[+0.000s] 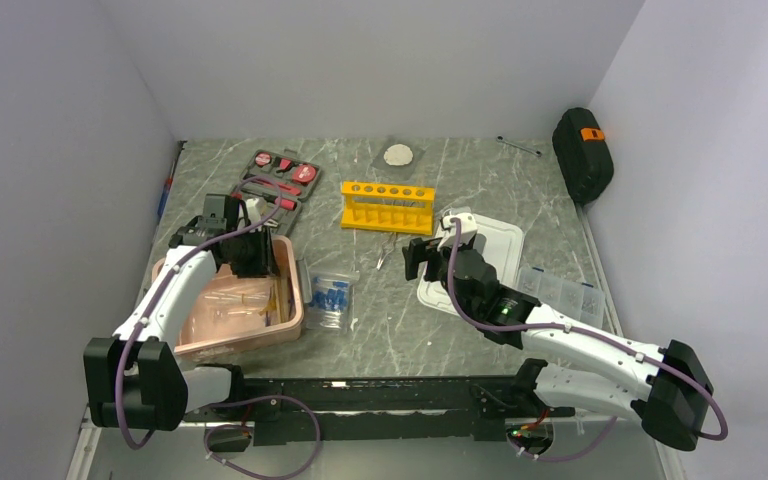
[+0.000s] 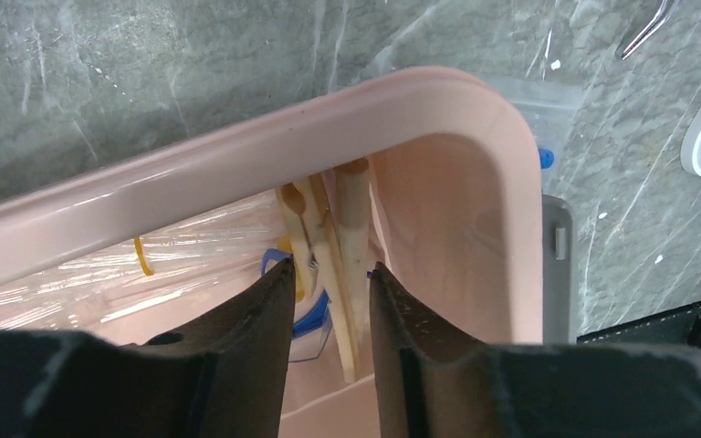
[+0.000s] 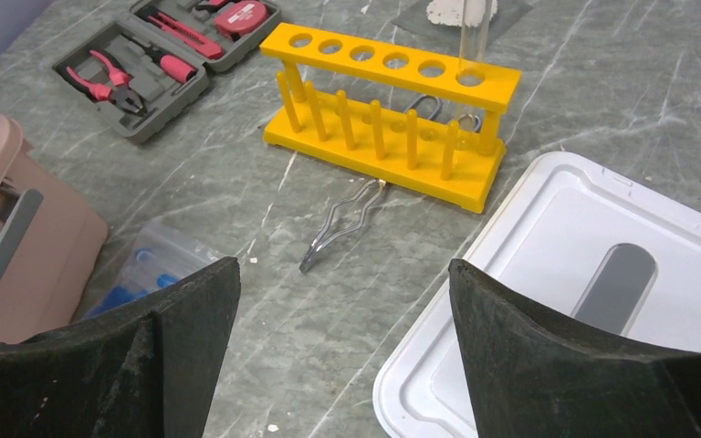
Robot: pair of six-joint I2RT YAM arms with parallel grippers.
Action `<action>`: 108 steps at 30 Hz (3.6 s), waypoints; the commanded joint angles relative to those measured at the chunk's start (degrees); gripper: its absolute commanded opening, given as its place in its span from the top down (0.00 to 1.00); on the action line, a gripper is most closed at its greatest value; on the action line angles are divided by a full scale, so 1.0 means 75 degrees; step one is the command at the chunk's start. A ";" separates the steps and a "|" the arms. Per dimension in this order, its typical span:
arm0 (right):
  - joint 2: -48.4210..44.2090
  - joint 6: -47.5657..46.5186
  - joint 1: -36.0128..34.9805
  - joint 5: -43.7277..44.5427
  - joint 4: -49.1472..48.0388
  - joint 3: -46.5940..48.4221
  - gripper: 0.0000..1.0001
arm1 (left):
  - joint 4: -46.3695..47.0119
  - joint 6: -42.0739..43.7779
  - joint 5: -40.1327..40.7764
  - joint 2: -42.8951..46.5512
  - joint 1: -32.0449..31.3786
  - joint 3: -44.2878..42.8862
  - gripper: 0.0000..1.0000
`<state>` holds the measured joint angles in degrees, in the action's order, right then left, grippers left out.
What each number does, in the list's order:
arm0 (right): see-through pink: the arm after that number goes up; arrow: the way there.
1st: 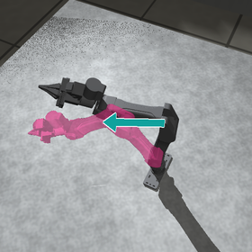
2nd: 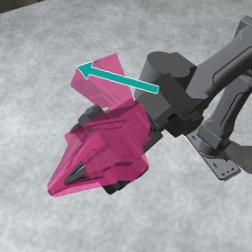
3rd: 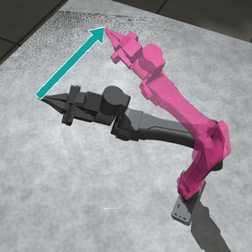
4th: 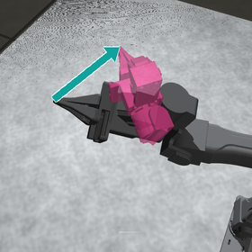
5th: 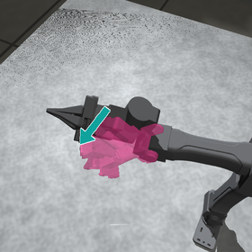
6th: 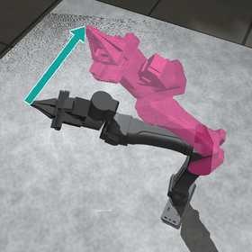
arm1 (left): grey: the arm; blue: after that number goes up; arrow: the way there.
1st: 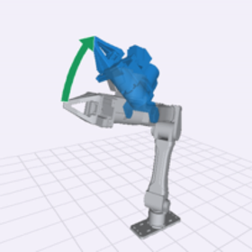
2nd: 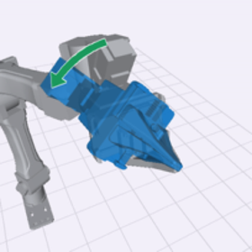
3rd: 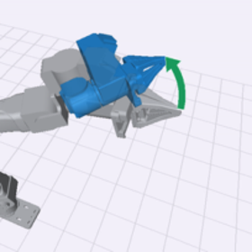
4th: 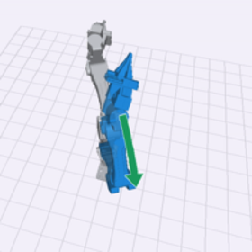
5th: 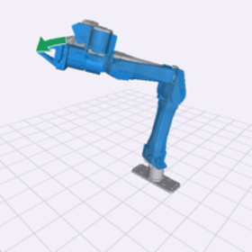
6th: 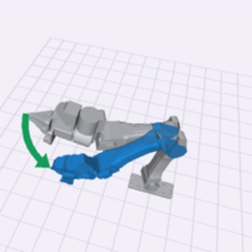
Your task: Organize the chemistry lab equipment
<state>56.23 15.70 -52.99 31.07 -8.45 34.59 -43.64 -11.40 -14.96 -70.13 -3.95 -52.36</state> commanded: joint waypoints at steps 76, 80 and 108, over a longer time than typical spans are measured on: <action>0.7276 0.2371 0.1313 -0.0271 0.2215 0.4031 0.95 | 0.2331 0.0316 0.2896 0.3069 -0.0886 0.0182 0.01; 0.7264 0.2227 0.1355 -0.0022 0.2438 0.3975 1.00 | 0.2333 0.0318 0.2901 0.3072 -0.0892 0.0177 0.01; 0.4011 0.0134 0.2607 -0.1359 0.1294 0.2609 0.28 | 0.2328 0.0301 0.2824 0.3057 -0.0974 0.0185 0.01</action>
<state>88.99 20.51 -37.34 23.70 6.81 57.84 -28.08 -9.69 6.35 -47.48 -10.98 -51.00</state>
